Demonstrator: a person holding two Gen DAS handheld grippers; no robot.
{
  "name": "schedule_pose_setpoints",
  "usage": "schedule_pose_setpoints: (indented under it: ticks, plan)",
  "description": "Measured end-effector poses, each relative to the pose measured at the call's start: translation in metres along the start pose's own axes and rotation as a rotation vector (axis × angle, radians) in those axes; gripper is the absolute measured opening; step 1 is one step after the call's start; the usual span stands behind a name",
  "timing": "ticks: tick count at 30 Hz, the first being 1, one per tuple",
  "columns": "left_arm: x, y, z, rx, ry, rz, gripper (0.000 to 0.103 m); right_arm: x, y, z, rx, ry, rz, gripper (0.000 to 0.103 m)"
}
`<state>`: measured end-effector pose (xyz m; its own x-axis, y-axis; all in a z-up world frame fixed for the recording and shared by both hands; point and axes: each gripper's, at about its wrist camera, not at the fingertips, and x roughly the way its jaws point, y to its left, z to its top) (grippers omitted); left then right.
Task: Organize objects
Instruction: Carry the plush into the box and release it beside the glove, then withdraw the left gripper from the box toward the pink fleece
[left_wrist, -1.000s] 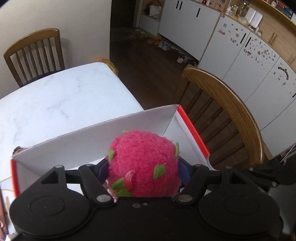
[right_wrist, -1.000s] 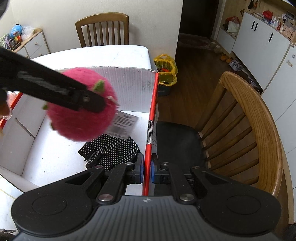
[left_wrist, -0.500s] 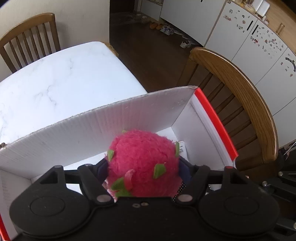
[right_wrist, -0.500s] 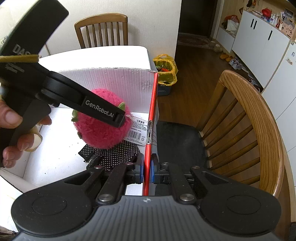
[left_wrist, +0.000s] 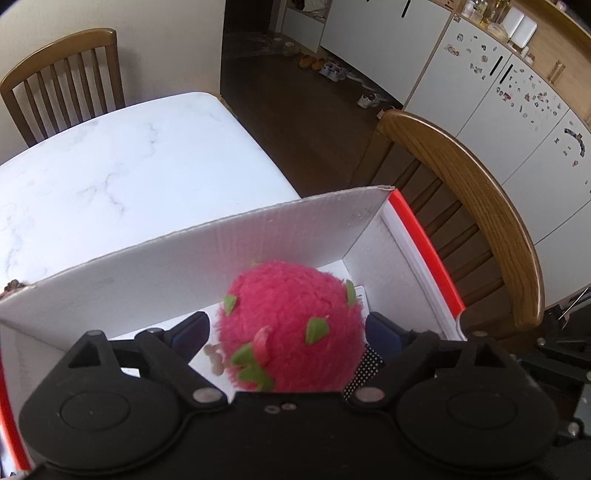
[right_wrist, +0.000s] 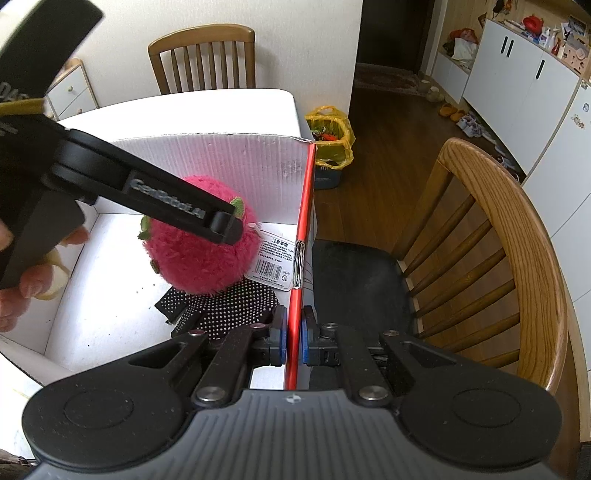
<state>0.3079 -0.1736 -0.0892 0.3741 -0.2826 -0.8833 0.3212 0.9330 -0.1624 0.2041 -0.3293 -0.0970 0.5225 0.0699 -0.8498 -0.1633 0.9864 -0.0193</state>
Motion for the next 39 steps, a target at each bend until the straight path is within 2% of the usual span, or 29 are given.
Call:
schedule_pose_setpoints:
  ticks: [17, 22, 28, 39]
  plan:
    - [-0.082, 0.024, -0.019, -0.039, -0.155, 0.054, 0.092, 0.002, 0.006, 0.002, -0.028, 0.011, -0.02, 0.007]
    - [-0.103, 0.036, -0.025, -0.052, -0.2, 0.07, 0.098, 0.001, 0.007, 0.002, -0.039, 0.015, -0.026, 0.007]
    - [-0.13, 0.062, -0.041, -0.096, -0.235, 0.101, 0.102, 0.003, 0.009, 0.004, -0.048, 0.022, -0.036, 0.007]
    - [-0.166, 0.133, -0.068, -0.187, -0.243, 0.195, 0.102, 0.005, 0.013, 0.007, -0.054, 0.041, -0.05, 0.008]
